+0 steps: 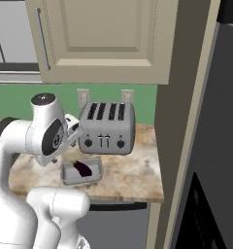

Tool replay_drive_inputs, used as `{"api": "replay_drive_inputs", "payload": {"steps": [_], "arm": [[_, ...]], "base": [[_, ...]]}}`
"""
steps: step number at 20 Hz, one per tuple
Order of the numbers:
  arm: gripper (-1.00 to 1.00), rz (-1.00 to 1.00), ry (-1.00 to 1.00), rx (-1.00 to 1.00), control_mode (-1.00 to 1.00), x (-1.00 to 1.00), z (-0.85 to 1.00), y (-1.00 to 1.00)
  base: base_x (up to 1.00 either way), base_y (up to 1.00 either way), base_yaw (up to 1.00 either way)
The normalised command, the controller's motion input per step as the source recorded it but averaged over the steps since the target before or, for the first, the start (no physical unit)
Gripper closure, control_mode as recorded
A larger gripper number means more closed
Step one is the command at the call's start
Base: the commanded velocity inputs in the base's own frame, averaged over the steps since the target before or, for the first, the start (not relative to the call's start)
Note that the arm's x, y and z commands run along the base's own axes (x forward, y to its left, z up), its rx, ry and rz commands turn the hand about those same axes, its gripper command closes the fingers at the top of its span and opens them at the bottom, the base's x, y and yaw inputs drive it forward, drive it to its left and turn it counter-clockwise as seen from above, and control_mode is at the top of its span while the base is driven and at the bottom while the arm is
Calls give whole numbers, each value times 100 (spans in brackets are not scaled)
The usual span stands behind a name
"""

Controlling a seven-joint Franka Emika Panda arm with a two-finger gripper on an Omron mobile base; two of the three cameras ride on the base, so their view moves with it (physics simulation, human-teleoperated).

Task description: Take the eggplant and lemon out of the freezer and place them in the tupperware container on the counter. Then put the tupperware containing the vegetables back in the freezer.

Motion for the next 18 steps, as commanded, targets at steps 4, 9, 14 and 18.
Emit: {"api": "replay_drive_inputs", "payload": {"steps": [4,9,14,18], "arm": [[-100,-21,-14,12,-100,-94,48,-32],[-100,-37,-10,16,-100,-63,66,-12],[-100,-46,-10,12,-100,-6,75,0],[-100,-44,-16,9,-100,6,43,0]], "base": [[0,0,0],[0,0,0],[0,0,0],[0,0,0]]}}
